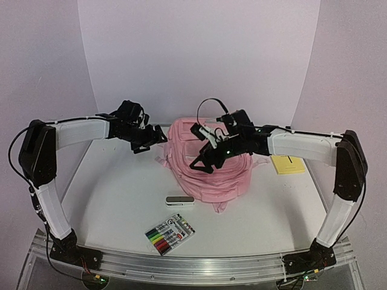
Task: Pack the student bag
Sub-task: Zip the student bag at the center of the board, then adjust the student bag at the center of the board.
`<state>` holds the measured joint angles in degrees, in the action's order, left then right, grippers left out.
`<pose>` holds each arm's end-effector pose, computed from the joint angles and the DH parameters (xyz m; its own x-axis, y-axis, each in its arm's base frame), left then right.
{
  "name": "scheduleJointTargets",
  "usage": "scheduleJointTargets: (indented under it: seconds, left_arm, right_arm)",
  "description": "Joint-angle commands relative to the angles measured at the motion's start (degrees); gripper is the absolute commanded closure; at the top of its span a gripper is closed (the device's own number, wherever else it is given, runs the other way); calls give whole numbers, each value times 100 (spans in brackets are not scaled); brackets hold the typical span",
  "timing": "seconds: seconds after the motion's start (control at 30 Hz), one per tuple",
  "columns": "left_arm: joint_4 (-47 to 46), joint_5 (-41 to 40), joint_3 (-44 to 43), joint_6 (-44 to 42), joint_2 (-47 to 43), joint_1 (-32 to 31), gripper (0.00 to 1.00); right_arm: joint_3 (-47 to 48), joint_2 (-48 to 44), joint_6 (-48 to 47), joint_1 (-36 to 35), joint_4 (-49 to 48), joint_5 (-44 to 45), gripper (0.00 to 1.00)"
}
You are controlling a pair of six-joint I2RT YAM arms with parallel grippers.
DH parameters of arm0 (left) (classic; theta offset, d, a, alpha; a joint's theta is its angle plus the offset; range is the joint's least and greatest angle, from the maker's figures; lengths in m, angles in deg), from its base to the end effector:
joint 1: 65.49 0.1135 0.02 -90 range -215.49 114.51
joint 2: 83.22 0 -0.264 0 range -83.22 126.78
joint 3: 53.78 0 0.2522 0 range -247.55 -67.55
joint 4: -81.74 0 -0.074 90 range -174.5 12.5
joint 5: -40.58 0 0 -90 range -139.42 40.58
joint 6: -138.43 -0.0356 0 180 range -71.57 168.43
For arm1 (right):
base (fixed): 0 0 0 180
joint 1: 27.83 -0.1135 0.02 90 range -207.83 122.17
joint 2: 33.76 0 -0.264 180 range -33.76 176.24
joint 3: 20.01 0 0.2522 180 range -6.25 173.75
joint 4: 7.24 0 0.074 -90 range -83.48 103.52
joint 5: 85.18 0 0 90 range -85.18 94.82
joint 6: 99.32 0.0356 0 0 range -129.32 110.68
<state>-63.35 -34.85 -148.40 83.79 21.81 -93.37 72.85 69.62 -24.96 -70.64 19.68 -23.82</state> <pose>0.3607 -0.2009 0.2458 -0.8650 -0.1761 -0.4699 0.1329 0.8227 -0.5528 0.2911 0.2929 0.2603 -0.1934 -0.5017 -0.8431 -0.9634 0.2596 0.0665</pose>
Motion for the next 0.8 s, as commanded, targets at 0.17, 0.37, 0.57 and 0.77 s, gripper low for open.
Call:
scheduleJointTargets:
  seconds: [0.17, 0.37, 0.57, 0.77]
  left_arm:
    - [138, -141, 643, 713, -673, -768, 0]
    - [-283, -18, 772, 1213, -301, -1204, 4]
    - [-591, 120, 750, 1512, 119, -1222, 25]
    - [-588, 131, 359, 1440, 479, -1196, 47]
  right_arm:
    - [288, -552, 1518, 1720, -72, 438, 2]
    - [222, -331, 1008, 2308, 832, -6, 2]
    - [222, 460, 1008, 2623, 1402, -463, 2]
    - [17, 750, 1172, 2617, 1489, -1302, 6]
